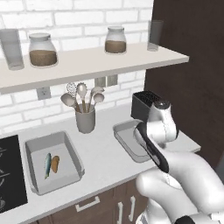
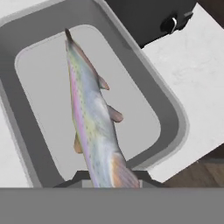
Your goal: Place one sweet potato and one fish in each tupperware on the nearby counter, to pack two identical lunches.
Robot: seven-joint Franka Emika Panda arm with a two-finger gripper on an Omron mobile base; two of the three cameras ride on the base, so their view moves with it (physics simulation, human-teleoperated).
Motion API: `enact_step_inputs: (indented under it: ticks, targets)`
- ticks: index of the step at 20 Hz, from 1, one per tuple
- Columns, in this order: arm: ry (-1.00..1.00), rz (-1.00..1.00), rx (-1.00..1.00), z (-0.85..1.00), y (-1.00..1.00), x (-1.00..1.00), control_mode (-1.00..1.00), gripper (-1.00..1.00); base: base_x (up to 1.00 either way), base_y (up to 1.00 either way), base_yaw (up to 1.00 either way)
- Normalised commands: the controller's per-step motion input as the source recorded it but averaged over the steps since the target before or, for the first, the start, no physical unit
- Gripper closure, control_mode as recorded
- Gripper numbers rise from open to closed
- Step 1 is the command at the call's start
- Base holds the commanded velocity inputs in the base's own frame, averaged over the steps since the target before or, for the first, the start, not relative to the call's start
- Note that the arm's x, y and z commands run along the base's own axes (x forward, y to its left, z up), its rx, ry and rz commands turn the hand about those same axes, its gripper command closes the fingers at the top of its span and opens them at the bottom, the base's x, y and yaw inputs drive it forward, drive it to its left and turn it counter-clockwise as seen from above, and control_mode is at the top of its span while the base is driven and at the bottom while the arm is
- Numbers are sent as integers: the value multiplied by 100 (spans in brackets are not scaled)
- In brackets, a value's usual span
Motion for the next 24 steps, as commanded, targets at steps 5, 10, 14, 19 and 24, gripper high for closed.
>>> enact_step_inputs:
  ticks: [5, 10, 14, 19, 24]
  targets:
    - [6, 0, 0, -42, -2, 40, -100, 100, 0, 0, 0]
    - [4, 0, 0, -25, 0, 32, -100, 100, 0, 0, 0]
    - [2, 0, 0, -27, 0, 31, -100, 100, 0, 0, 0]
    - [2, 0, 0, -31, -2, 29, -100, -100, 0, 0, 0]
    - [0, 0, 0, -12, -2, 3, -100, -100, 0, 0, 0]
